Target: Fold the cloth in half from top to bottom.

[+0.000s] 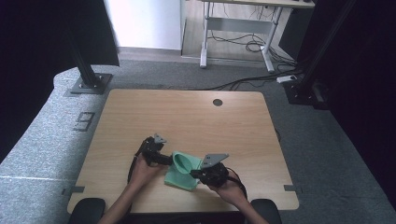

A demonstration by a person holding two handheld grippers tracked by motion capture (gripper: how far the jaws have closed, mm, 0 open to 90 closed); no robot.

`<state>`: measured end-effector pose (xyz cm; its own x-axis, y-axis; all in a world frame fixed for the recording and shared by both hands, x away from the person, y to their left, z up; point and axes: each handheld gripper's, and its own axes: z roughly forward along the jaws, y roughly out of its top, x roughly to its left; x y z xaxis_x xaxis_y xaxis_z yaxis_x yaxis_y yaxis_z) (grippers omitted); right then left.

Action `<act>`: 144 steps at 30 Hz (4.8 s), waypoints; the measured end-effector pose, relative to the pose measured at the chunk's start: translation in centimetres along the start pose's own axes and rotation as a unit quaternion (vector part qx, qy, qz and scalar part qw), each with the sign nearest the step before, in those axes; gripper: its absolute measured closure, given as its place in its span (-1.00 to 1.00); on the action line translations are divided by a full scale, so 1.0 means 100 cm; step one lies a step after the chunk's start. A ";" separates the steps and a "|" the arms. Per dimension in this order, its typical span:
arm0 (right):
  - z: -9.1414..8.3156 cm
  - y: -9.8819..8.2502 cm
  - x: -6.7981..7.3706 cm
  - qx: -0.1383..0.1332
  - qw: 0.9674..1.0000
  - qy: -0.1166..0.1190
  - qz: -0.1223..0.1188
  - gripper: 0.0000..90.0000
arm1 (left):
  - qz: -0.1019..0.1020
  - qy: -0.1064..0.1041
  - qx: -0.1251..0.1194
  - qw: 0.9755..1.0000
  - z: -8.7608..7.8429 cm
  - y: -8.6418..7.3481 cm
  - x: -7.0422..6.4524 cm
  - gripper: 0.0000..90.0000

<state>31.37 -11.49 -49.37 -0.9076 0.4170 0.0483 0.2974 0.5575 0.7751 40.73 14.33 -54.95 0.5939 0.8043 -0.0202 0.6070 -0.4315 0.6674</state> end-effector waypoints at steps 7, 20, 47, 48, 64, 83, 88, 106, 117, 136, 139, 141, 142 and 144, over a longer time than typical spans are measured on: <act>0.008 -0.015 0.005 0.018 1.000 0.003 0.005 0.89 | 0.013 -0.013 0.000 1.000 -0.001 -0.001 0.001 -1.00; 0.024 -0.028 0.010 0.058 0.998 -0.001 -0.004 0.87 | 0.076 -0.076 0.001 0.994 -0.043 0.006 0.012 -0.89; 0.003 -0.026 -0.028 0.013 0.993 -0.074 0.087 -0.27 | 0.104 -0.125 -0.002 0.987 -0.040 0.014 -0.021 -0.87; 0.006 -0.026 -0.028 0.013 0.993 -0.075 0.090 -0.30 | 0.105 -0.124 0.001 0.987 -0.040 0.011 -0.021 -0.87; 0.030 -0.029 -0.003 0.057 0.990 -0.112 0.071 -0.53 | 0.120 -0.111 0.016 0.986 -0.056 -0.034 -0.036 -0.87; 0.031 -0.035 -0.017 0.071 0.987 -0.129 0.069 -0.61 | 0.047 -0.034 -0.036 0.998 -0.024 0.011 -0.015 -0.82; 0.028 -0.038 -0.025 0.069 0.985 -0.137 0.075 -0.61 | 0.056 -0.023 -0.016 0.998 -0.013 0.007 -0.016 -0.83; 0.028 -0.041 -0.029 0.064 0.983 -0.141 0.095 -0.69 | 0.067 -0.046 0.003 0.997 -0.045 -0.042 -0.043 -0.85; 0.034 -0.039 -0.046 0.047 0.981 -0.155 0.102 -0.71 | 0.054 -0.016 -0.001 0.998 -0.031 -0.030 -0.032 -0.97; 0.048 -0.025 -0.102 0.039 0.974 -0.183 0.128 -0.71 | 0.002 -0.009 0.000 1.000 0.009 0.011 0.005 -1.00; 0.051 -0.022 -0.111 0.039 0.972 -0.192 0.130 -0.71 | -0.003 -0.006 -0.001 1.000 0.014 0.017 0.009 -1.00; 0.054 -0.020 -0.116 0.038 0.971 -0.199 0.130 -0.70 | -0.006 -0.001 -0.002 1.000 0.018 0.022 0.013 -1.00; 0.055 -0.019 -0.119 0.037 0.970 -0.201 0.132 -0.70 | -0.008 0.000 -0.002 1.000 0.020 0.024 0.014 -1.00; 0.056 -0.018 -0.125 0.035 0.969 -0.203 0.136 -0.70 | -0.009 0.001 -0.002 1.000 0.023 0.027 0.017 -1.00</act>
<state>43.86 -13.64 -54.88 -0.6052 0.7959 -0.0178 0.5425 0.4286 0.7224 44.60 13.62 -54.87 0.5809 0.8134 -0.0308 0.6163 -0.4148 0.6694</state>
